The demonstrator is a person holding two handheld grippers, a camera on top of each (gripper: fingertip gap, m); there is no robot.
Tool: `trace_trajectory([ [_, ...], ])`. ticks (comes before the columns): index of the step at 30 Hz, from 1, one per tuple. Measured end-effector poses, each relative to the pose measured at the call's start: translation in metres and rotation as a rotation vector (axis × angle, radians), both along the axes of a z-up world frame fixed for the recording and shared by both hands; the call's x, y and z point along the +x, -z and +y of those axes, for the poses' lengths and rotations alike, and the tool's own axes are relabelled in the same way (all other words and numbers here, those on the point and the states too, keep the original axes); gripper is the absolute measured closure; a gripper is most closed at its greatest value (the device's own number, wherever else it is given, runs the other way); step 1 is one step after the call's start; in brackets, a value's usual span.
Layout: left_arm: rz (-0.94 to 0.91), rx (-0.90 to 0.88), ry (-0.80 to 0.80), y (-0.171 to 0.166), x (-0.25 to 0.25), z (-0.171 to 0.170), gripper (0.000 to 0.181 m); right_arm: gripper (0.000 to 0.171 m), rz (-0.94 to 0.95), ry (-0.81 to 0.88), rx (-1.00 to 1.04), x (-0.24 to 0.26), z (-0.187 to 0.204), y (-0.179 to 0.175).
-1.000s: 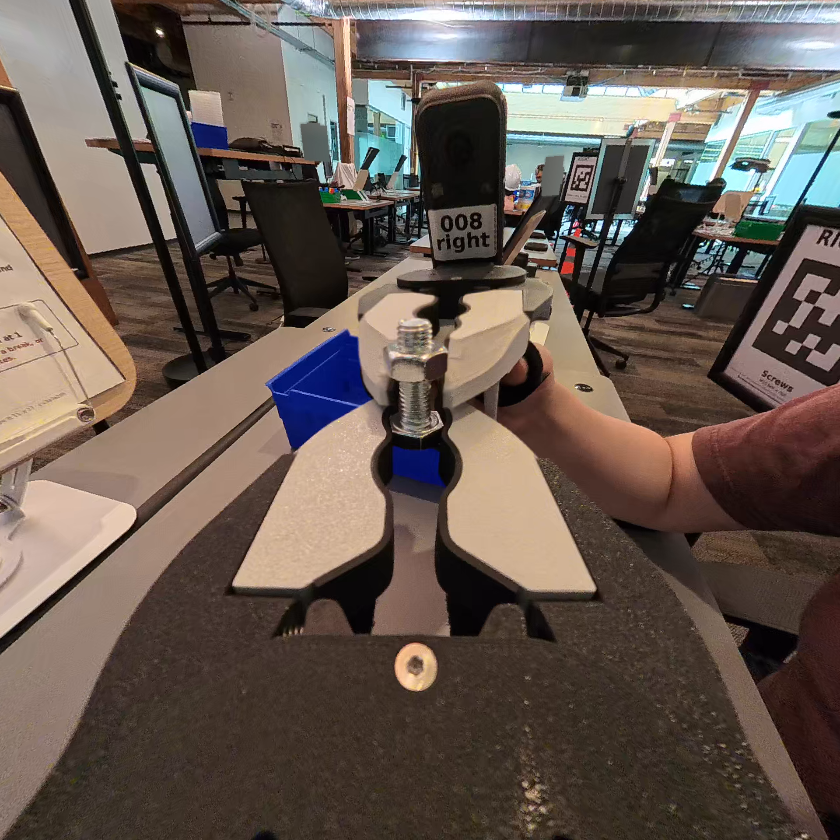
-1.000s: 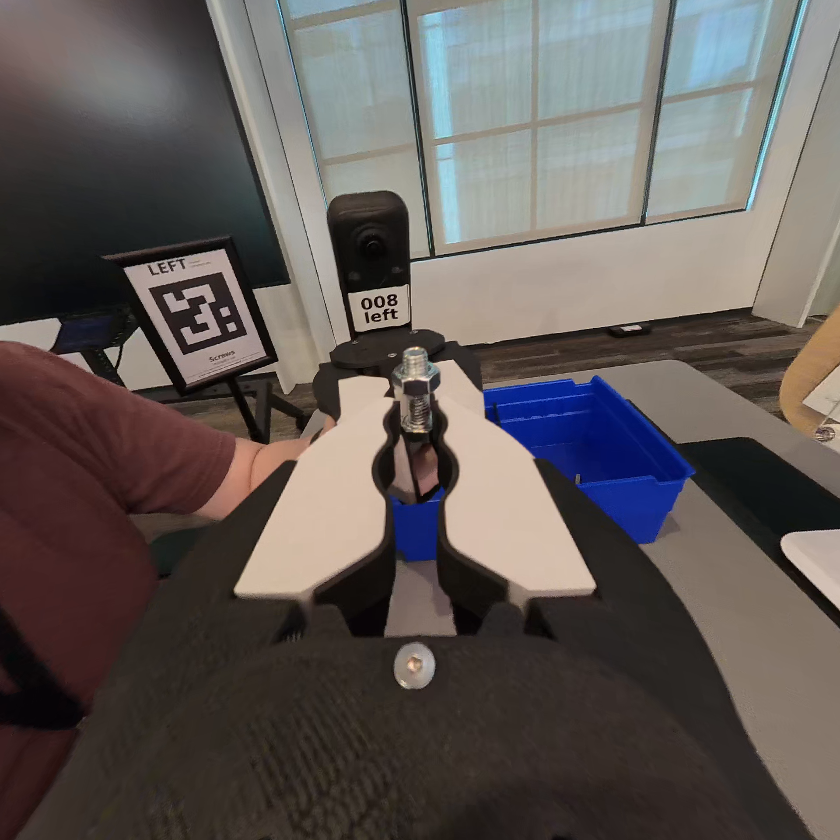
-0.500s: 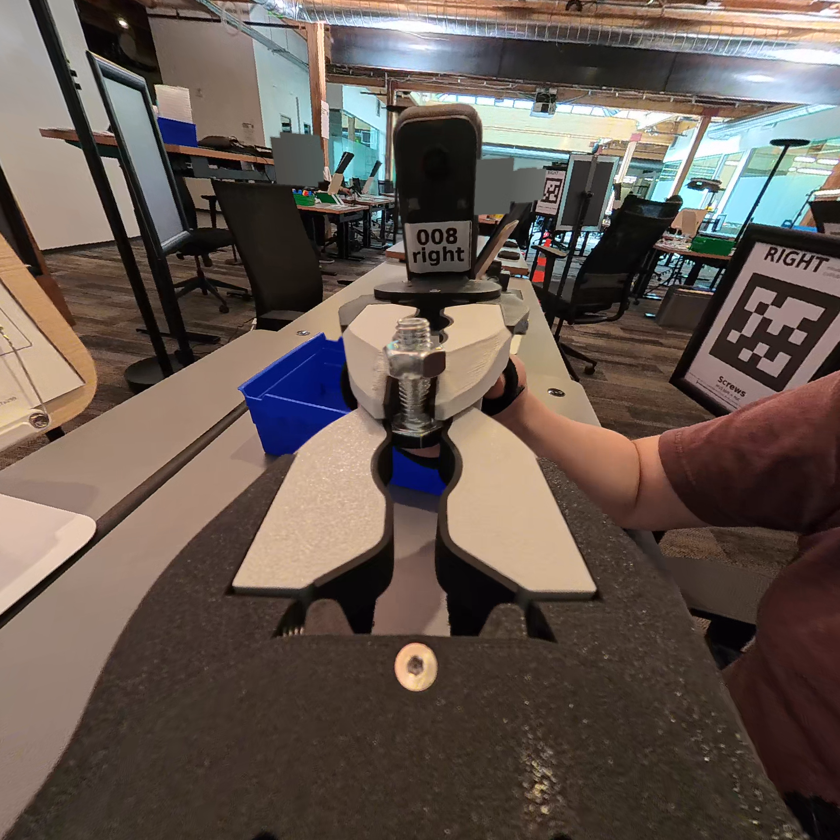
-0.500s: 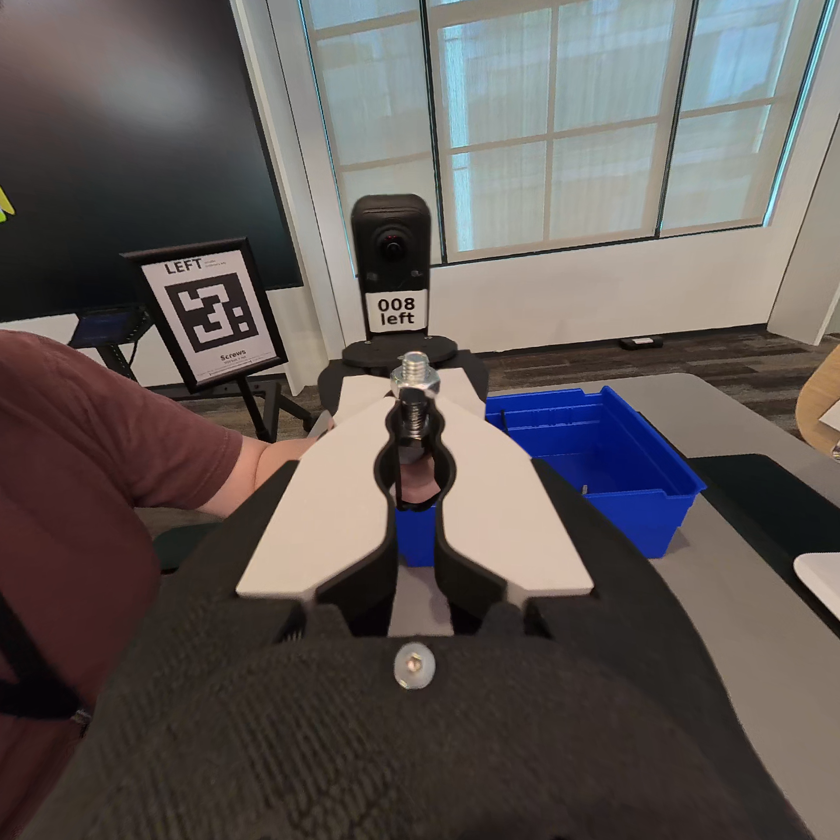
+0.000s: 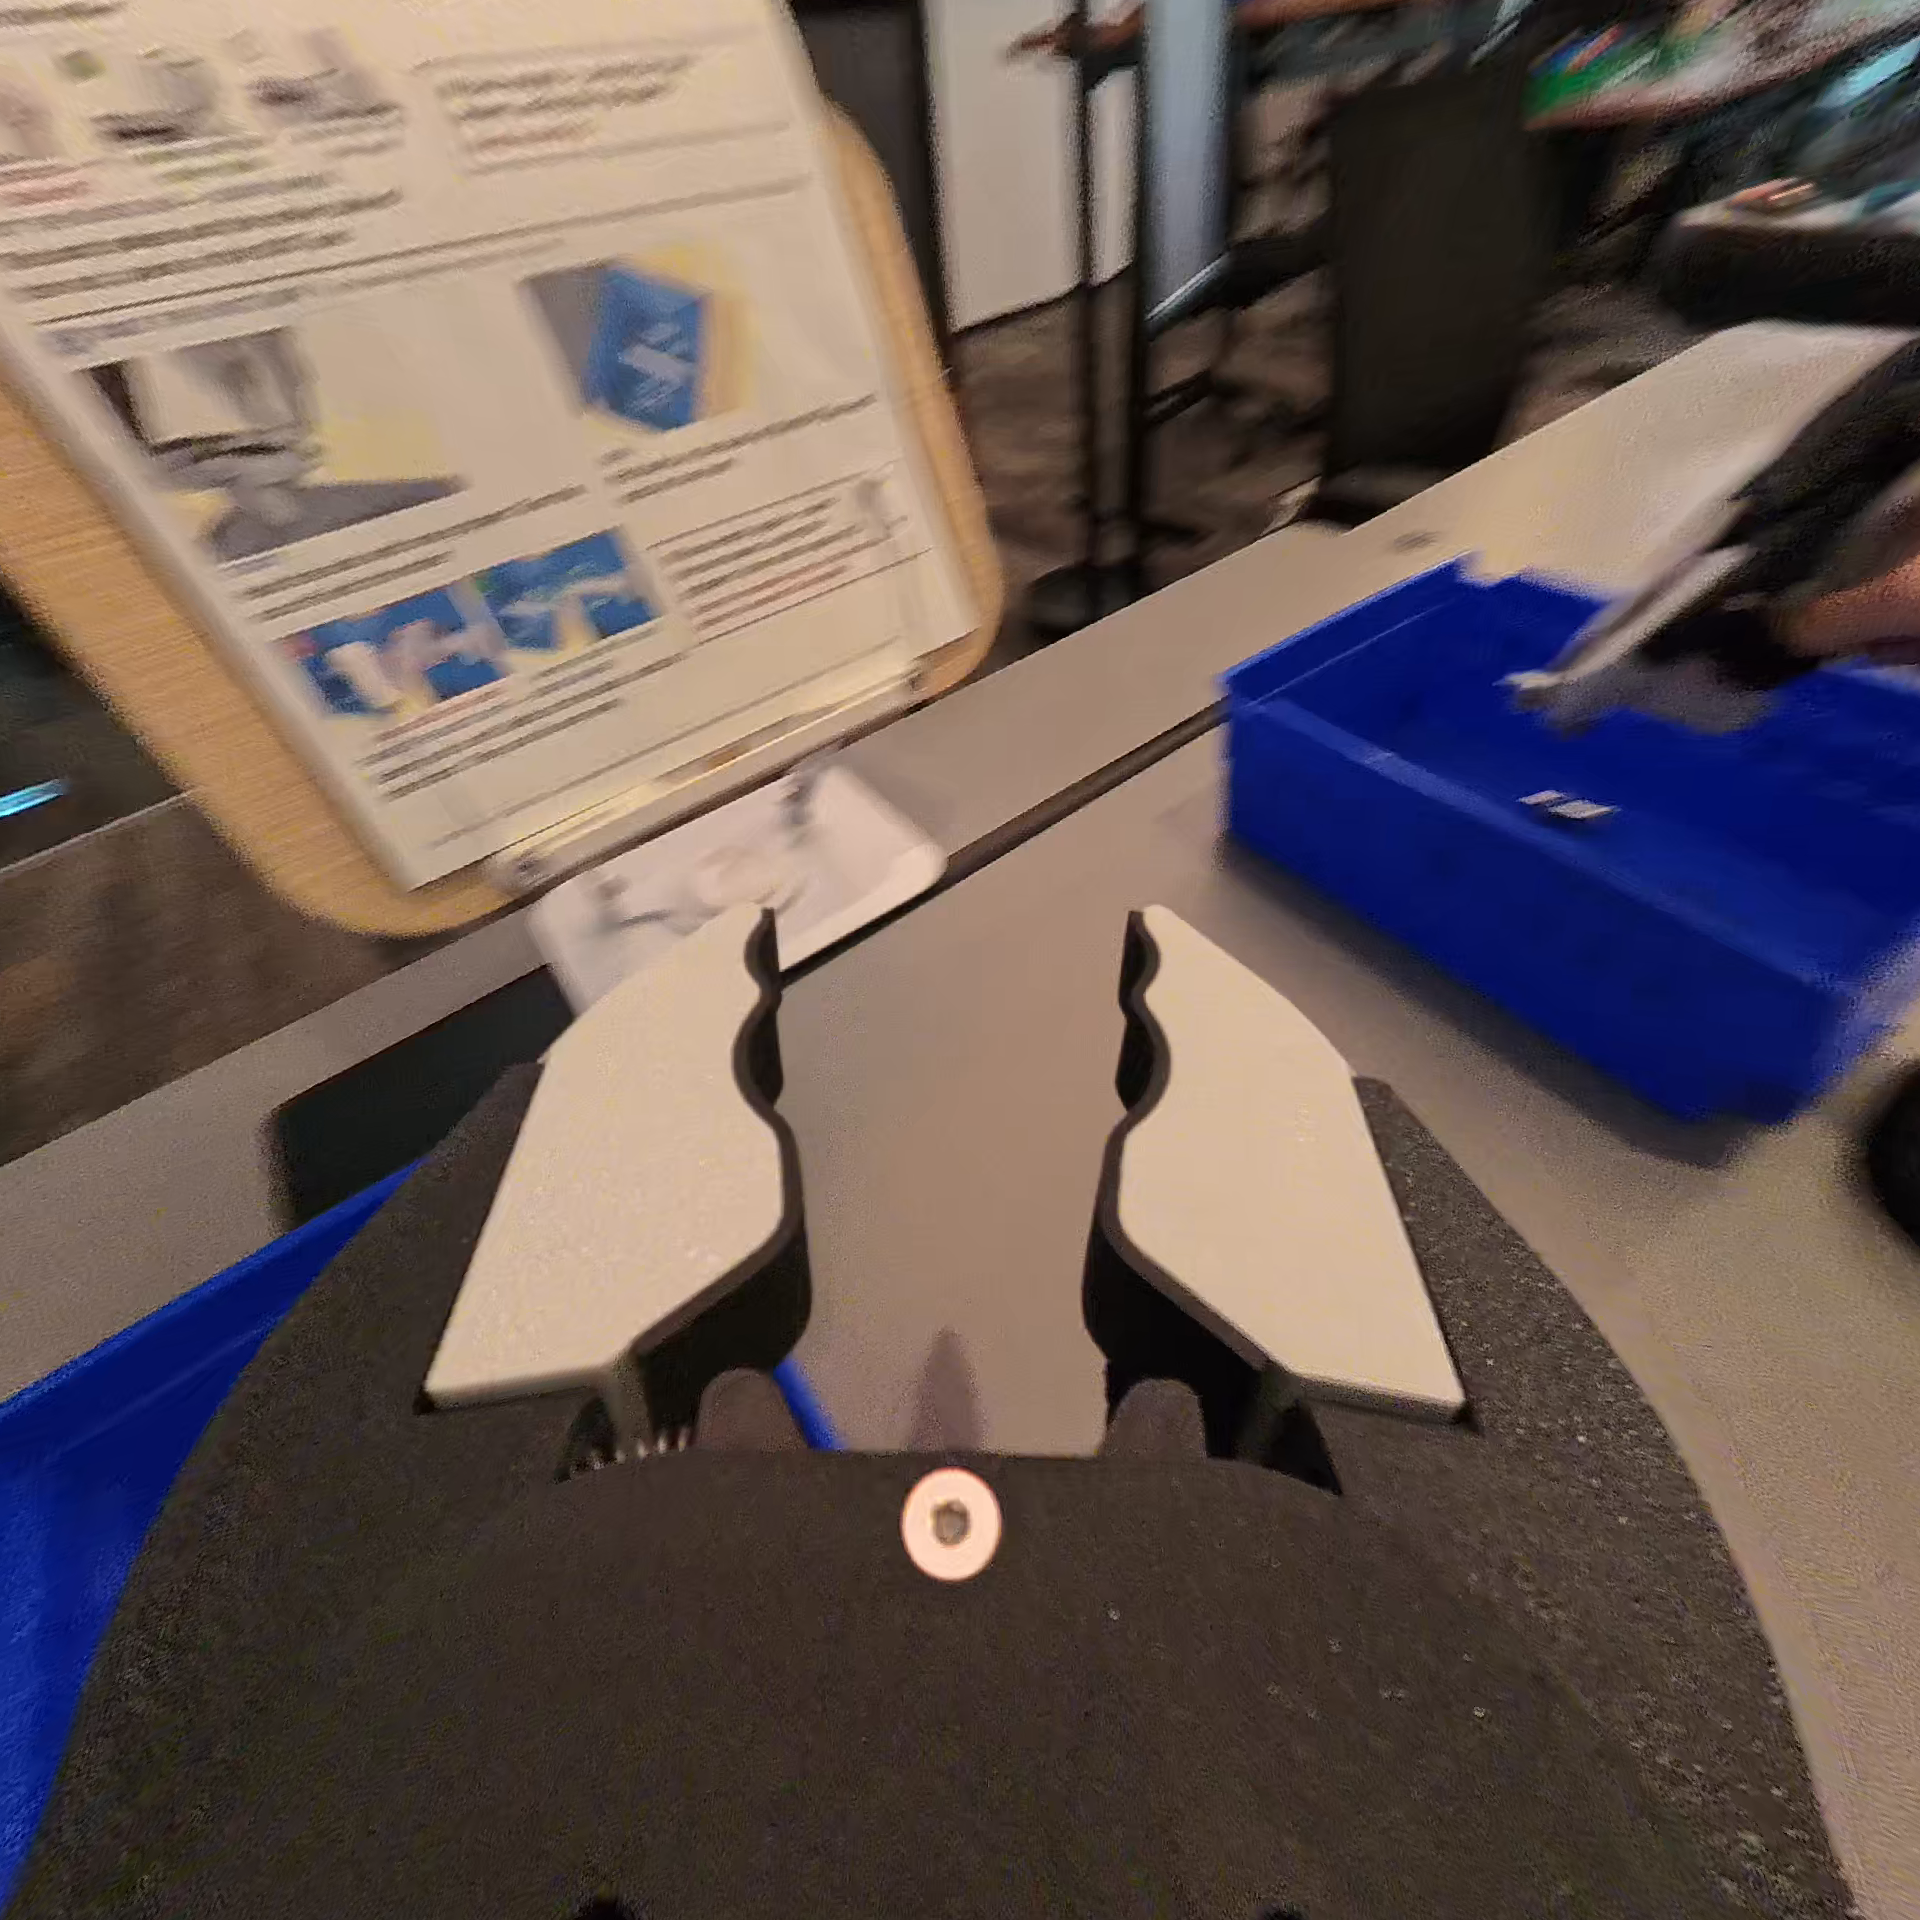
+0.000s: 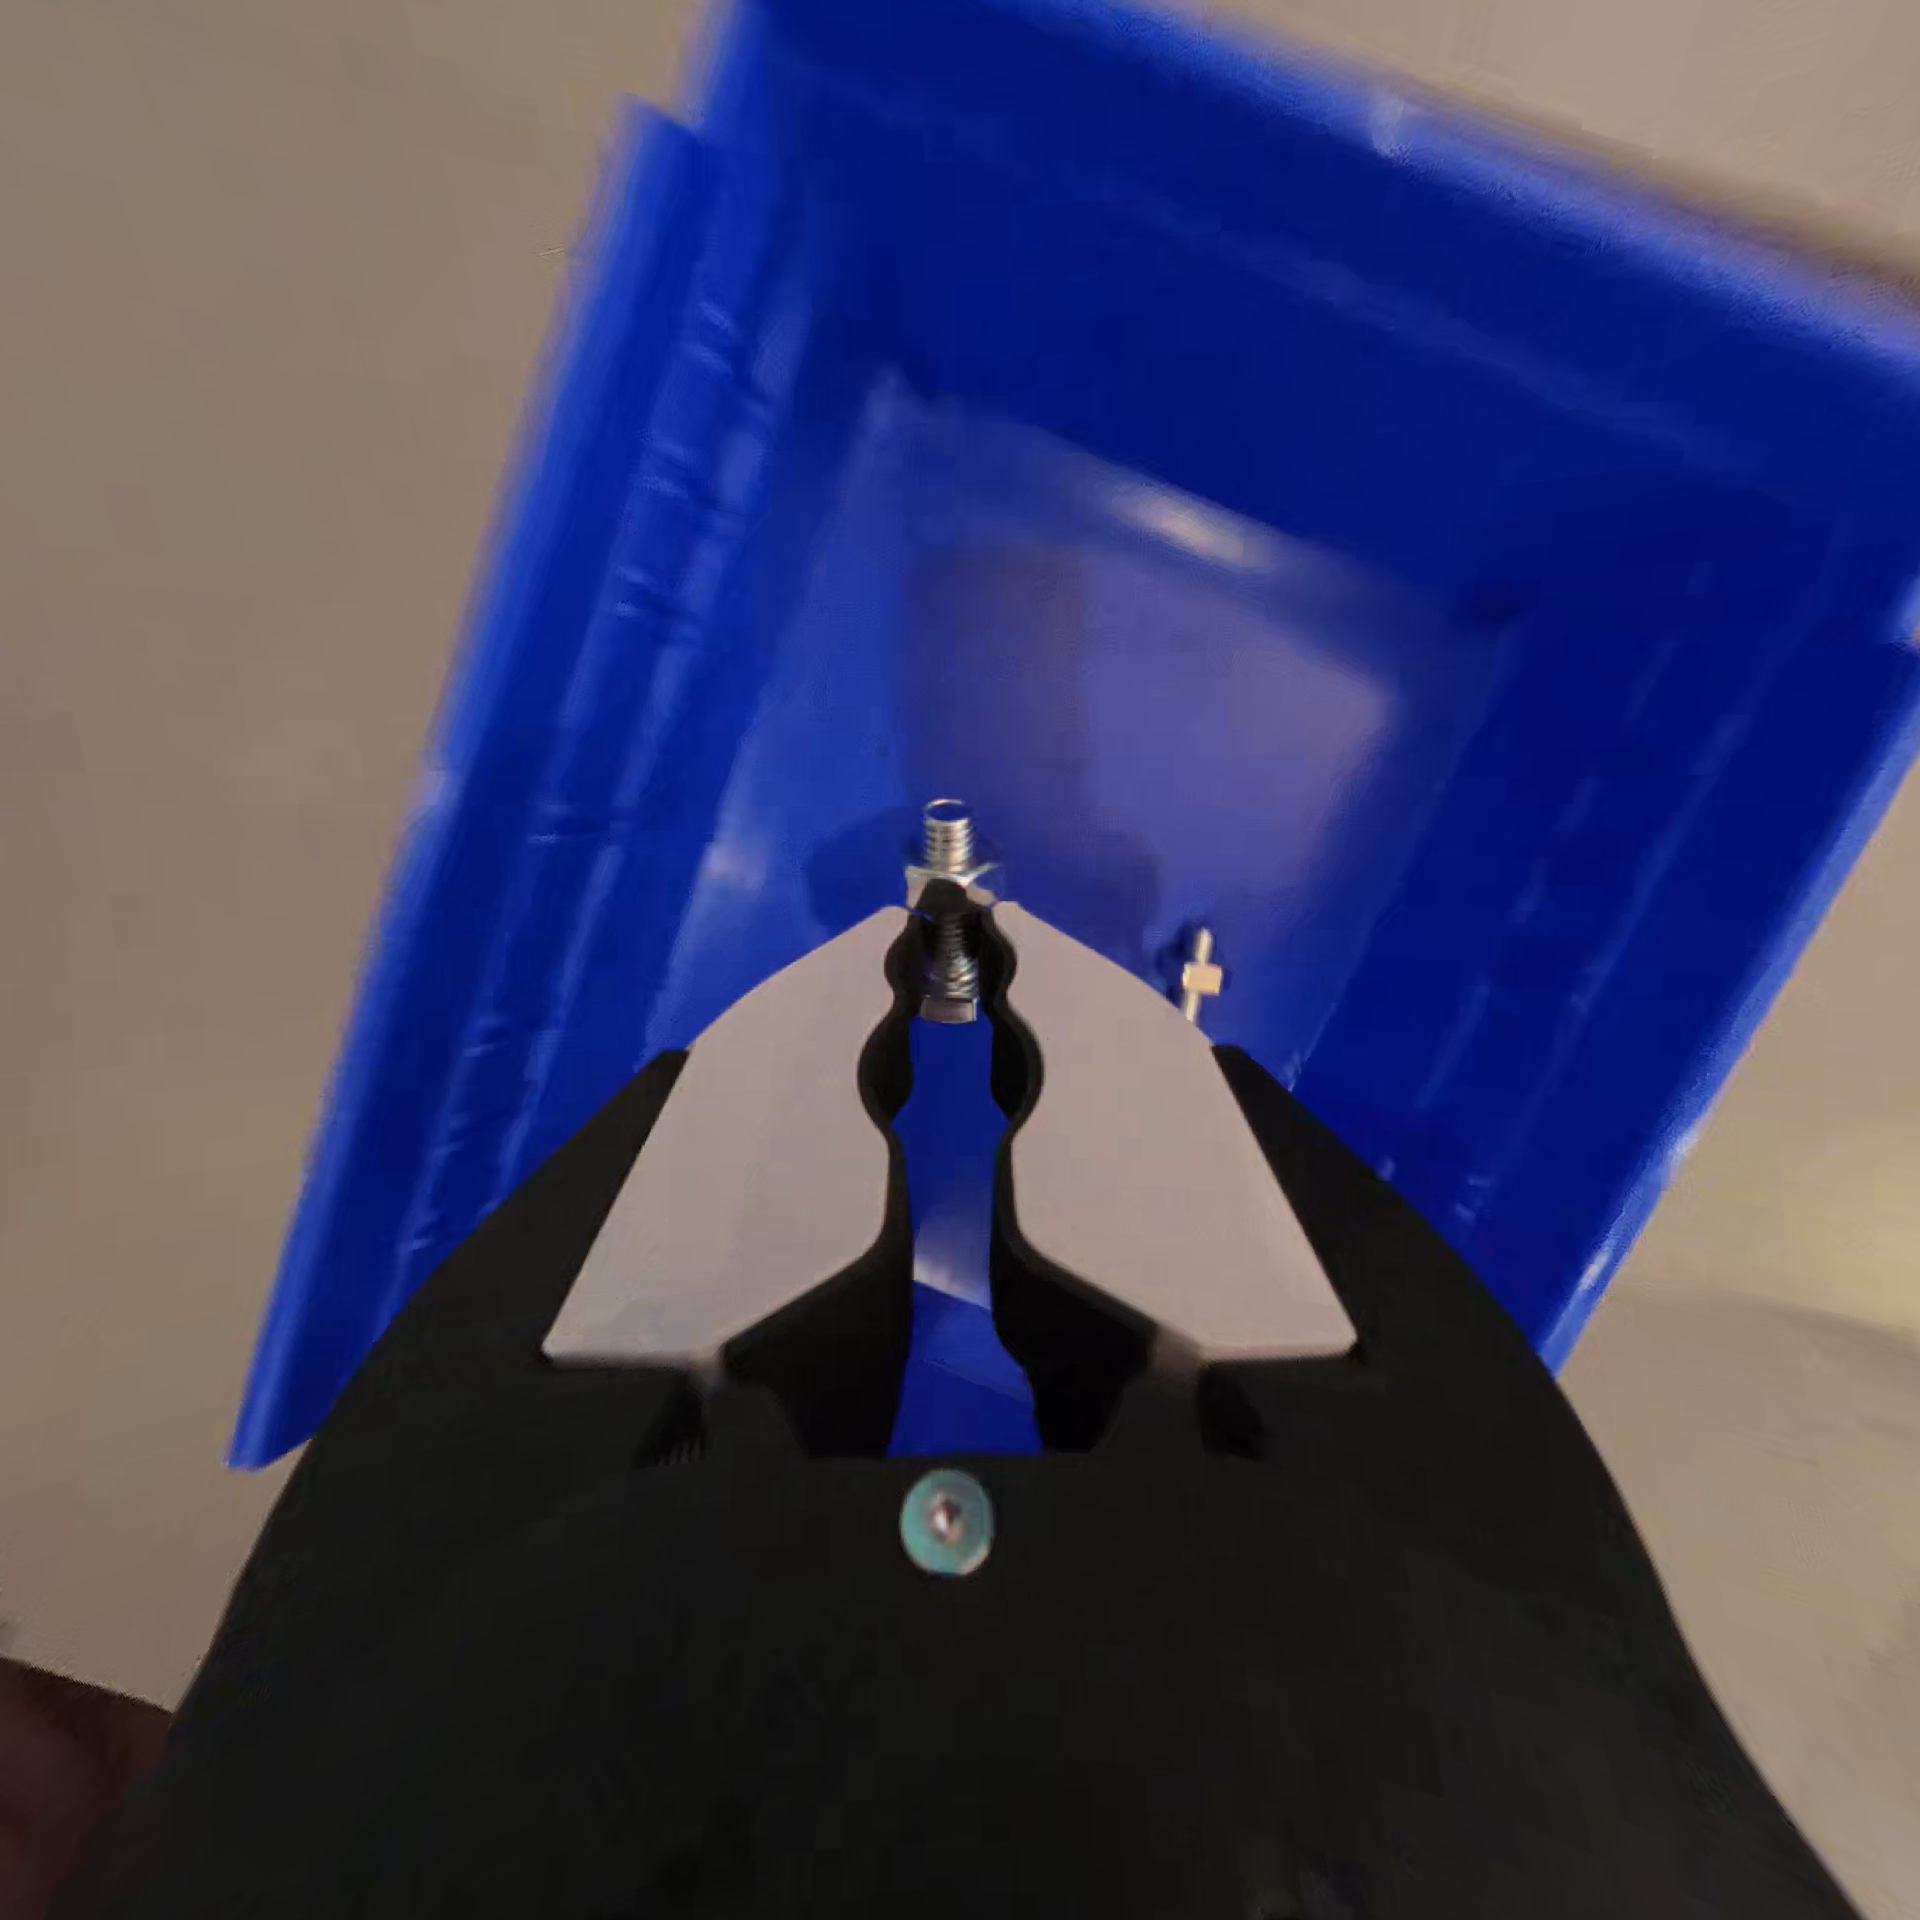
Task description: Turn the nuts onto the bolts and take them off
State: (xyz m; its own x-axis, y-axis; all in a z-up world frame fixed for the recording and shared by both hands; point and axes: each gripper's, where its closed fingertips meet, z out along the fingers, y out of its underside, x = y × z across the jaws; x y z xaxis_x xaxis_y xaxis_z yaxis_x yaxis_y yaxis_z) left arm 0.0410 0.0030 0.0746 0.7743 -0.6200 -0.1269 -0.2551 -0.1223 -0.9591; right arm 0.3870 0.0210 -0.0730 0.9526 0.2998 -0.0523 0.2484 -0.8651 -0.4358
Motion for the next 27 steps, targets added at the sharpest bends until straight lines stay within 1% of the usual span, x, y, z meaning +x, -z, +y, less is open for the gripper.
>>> trace_trajectory([
  [2,0.114,-0.013,-0.121,0.013,-0.015,0.011,0.116,0.161,-0.006,0.079,-0.107,0.017,0.000,0.029],
  [4,0.158,-0.034,-0.159,0.024,-0.018,0.017,0.116,0.161,-0.038,0.134,-0.180,0.030,-0.003,0.050],
  [6,0.162,-0.074,-0.157,0.034,-0.016,0.020,0.116,0.161,-0.063,0.151,-0.238,0.036,-0.007,0.066],
  [8,0.168,-0.083,-0.184,0.038,-0.020,0.025,0.115,0.161,-0.058,0.152,-0.256,0.036,-0.006,0.073],
  [12,0.228,-0.059,-0.286,0.041,-0.038,0.035,0.115,0.161,-0.066,0.156,-0.297,0.036,-0.008,0.083],
  [17,0.234,-0.072,-0.301,0.045,-0.043,0.038,0.116,0.160,-0.082,0.170,-0.287,0.038,-0.005,0.085],
  [18,0.238,-0.069,-0.304,0.045,-0.044,0.039,0.115,0.157,-0.100,0.175,-0.277,0.040,-0.005,0.082],
  [19,0.240,-0.064,-0.310,0.044,-0.045,0.039,0.115,0.150,-0.114,0.180,-0.256,0.042,-0.003,0.078],
  [22,0.253,-0.051,-0.331,0.043,-0.049,0.041,0.115,0.144,-0.105,0.184,-0.151,0.036,0.004,0.050],
  [24,0.256,-0.049,-0.340,0.042,-0.051,0.042,0.114,0.142,-0.133,0.185,-0.035,0.031,0.009,0.019],
  [27,0.257,-0.041,-0.353,0.040,-0.055,0.043,0.114,0.140,-0.156,0.157,0.236,0.008,0.021,-0.045],
])
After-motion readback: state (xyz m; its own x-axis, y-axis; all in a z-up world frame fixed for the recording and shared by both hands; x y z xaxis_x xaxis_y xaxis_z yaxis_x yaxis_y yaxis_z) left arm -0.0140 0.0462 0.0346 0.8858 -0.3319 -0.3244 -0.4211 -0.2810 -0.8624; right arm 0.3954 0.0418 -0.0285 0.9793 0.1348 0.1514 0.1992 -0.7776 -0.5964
